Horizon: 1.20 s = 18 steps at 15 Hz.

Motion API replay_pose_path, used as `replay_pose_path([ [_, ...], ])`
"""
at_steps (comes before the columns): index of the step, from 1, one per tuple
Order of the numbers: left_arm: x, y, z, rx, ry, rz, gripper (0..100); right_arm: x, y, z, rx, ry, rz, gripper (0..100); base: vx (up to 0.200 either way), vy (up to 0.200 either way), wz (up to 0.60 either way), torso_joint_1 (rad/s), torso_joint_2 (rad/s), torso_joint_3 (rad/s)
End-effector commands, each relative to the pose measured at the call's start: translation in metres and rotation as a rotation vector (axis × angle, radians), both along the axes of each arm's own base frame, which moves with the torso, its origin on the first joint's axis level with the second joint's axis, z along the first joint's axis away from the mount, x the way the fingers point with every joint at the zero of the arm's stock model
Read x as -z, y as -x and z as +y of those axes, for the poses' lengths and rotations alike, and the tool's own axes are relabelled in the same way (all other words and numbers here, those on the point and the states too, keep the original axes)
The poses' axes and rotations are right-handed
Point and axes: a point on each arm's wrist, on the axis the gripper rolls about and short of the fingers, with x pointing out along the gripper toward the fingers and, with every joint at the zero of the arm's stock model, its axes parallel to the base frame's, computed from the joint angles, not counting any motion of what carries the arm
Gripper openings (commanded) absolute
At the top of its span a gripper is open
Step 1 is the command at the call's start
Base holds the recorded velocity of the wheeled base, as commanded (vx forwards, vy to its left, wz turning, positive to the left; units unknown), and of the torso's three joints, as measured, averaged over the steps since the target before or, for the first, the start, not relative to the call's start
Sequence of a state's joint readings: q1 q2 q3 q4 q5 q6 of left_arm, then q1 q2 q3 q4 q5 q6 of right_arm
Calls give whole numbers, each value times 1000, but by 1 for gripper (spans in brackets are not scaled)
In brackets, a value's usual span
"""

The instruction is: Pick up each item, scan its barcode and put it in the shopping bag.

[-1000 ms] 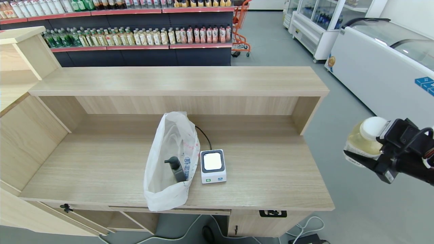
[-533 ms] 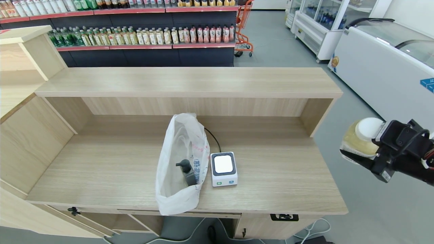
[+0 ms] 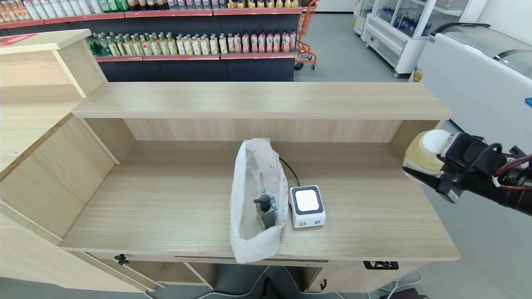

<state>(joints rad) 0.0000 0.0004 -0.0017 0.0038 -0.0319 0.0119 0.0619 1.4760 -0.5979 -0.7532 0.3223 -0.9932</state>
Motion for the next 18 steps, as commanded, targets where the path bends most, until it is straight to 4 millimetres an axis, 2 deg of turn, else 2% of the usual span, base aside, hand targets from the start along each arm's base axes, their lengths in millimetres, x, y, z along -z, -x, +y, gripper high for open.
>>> replay_pose_path([
  [1, 0, 0, 0, 0, 1, 2, 0, 17, -25, 6, -36, 0, 44, 0, 0, 200, 0, 7, 7, 7],
  [9, 0, 0, 0, 0, 1, 2, 0, 55, -66, 13, -212, -29, 29, 0, 0, 0, 0, 0, 0, 0],
  [18, 0, 0, 0, 0, 1, 2, 0, 95, -93, 24, -394, -66, 8, 0, 0, 0, 0, 0, 0, 0],
])
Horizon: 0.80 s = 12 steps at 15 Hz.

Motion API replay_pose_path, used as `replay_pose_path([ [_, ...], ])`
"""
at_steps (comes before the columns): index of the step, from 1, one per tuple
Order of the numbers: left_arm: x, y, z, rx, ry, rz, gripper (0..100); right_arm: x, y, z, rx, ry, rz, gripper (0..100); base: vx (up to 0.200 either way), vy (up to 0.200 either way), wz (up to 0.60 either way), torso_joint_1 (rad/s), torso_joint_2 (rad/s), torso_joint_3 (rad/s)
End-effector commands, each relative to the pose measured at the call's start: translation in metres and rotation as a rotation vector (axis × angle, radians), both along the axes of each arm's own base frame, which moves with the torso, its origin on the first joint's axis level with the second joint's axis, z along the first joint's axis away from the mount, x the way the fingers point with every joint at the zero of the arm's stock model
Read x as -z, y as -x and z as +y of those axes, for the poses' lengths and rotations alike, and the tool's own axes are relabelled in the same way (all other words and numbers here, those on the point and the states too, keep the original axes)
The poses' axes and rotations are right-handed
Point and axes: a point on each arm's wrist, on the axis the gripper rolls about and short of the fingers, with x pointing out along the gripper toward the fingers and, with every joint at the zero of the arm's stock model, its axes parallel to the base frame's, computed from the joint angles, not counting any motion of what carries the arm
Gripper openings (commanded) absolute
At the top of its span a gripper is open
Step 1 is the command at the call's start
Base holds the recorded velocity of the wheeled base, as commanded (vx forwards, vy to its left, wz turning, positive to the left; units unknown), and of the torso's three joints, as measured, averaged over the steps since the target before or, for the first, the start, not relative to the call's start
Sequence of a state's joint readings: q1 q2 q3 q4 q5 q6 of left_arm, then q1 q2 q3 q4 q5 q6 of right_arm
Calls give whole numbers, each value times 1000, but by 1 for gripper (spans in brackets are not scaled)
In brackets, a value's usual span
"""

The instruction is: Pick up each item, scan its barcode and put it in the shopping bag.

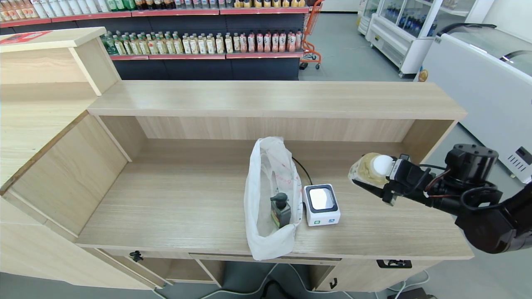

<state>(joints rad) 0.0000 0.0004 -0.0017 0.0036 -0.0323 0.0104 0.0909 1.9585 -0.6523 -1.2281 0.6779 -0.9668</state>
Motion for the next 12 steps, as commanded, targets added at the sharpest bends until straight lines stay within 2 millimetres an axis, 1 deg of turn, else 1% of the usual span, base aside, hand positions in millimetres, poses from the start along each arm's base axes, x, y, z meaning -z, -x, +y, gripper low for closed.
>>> replay_pose_path([
  [1, 0, 0, 0, 0, 0, 2, 0, 21, -10, 4, -21, 2, 25, 0, 0, 0, 0, 0, 0, 0],
  [5, 0, 0, 0, 0, 0, 1, 0, 35, -14, 6, -31, 4, 22, 0, 0, 0, 0, 0, 0, 0],
  [12, 0, 0, 0, 0, 0, 1, 0, 50, -26, 9, -35, 7, 41, 0, 0, 0, 0, 0, 0, 0],
])
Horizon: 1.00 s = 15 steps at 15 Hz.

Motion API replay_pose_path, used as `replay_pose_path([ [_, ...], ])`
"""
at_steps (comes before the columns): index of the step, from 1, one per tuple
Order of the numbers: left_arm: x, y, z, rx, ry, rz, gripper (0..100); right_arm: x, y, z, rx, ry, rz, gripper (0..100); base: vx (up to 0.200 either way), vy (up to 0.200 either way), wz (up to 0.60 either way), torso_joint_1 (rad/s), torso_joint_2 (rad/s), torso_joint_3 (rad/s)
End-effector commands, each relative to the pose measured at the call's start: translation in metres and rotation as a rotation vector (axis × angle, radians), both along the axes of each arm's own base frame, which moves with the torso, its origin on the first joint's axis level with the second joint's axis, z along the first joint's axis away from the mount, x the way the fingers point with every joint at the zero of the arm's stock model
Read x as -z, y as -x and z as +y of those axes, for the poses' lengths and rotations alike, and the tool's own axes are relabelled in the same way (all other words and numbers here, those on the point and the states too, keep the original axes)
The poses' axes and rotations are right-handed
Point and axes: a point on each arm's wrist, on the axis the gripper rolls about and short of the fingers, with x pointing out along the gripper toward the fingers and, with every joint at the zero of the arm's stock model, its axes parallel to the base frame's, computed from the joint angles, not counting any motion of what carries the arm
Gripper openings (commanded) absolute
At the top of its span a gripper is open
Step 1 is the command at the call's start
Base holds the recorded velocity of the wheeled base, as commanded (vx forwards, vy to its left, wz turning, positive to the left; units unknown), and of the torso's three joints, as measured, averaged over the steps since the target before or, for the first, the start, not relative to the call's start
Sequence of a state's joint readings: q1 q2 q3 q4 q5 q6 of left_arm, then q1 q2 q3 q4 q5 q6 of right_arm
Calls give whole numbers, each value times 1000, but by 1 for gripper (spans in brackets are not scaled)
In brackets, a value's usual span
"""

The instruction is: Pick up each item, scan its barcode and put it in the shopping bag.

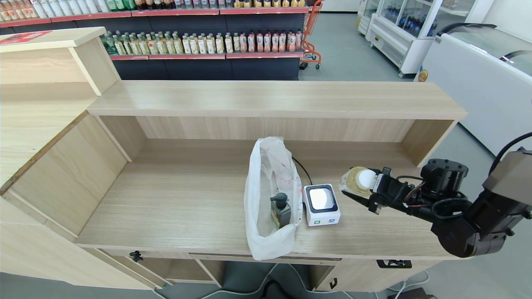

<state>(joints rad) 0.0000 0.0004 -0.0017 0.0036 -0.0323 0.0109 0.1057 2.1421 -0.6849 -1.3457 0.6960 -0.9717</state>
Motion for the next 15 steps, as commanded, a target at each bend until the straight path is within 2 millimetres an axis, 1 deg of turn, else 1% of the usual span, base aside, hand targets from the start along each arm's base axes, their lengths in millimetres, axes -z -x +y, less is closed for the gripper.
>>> replay_pose_path([
  [1, 0, 0, 0, 0, 0, 1, 0, 6, -5, 2, -5, 1, 6, 0, 0, 0, 0, 0, 0, 0],
  [4, 0, 0, 0, 0, 0, -1, 0, 9, -14, 10, -36, -1, -6, 0, 0, 0, 0, 0, 0, 0],
  [9, 0, 0, 0, 0, 0, 1, 0, 16, -16, 20, -60, 0, 6, 0, 0, 0, 0, 0, 0, 0],
  [11, 0, 0, 0, 0, 0, -1, 0, 14, -17, 25, -73, -1, -5, 0, 0, 0, 0, 0, 0, 0],
  [15, 0, 0, 0, 0, 0, -1, 0, 21, -20, 26, -76, -1, 0, 0, 0, 0, 0, 0, 0, 0],
])
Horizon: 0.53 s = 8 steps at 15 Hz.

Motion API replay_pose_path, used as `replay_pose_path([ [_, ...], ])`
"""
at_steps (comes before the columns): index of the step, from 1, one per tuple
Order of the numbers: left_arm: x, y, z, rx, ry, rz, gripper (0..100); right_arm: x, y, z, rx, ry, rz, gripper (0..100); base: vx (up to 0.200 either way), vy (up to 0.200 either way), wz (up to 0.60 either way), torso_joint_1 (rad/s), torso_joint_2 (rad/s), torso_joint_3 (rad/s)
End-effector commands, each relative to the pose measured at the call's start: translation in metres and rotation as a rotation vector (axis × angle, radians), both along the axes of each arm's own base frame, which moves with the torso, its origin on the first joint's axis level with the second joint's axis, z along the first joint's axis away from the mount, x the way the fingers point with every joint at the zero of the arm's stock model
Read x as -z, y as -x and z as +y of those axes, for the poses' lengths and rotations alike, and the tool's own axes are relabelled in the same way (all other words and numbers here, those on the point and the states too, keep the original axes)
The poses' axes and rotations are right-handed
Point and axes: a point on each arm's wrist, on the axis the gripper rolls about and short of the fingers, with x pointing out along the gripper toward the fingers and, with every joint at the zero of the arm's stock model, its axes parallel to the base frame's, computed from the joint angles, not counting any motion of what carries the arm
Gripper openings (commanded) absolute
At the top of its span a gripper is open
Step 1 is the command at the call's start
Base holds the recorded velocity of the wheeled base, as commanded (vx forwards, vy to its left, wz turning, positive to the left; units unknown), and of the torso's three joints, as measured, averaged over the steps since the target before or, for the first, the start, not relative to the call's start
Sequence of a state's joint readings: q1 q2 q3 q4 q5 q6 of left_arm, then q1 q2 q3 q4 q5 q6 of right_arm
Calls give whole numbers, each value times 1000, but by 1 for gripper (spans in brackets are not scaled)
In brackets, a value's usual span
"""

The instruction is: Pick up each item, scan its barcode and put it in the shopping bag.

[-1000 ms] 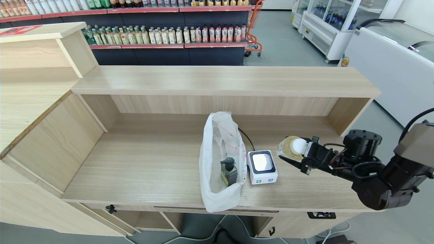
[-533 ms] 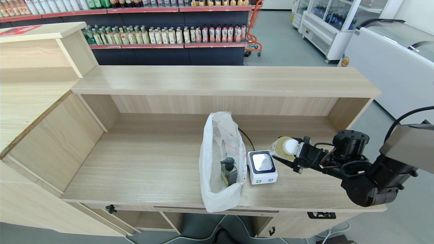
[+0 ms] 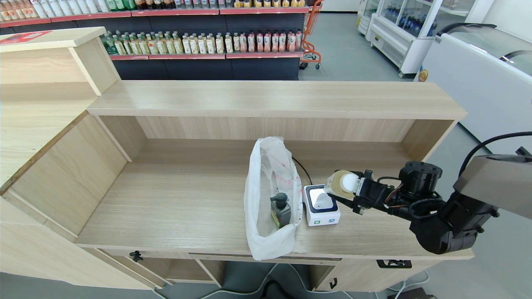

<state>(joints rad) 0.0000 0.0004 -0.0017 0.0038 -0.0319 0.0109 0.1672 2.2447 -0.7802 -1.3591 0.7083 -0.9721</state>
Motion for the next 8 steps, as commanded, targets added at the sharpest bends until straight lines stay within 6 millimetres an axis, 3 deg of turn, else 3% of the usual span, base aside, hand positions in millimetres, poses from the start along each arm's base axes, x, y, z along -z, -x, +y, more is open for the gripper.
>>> replay_pose_path([
  [1, 0, 0, 0, 0, 0, 1, 0, 4, -3, 1, -2, 1, 5, 0, 0, 0, 0, 0, 0, 0],
  [8, 0, 0, 0, 0, 0, 2, 0, 9, -16, 5, -6, -3, -12, 0, 0, 0, 0, 0, 0, 0],
])
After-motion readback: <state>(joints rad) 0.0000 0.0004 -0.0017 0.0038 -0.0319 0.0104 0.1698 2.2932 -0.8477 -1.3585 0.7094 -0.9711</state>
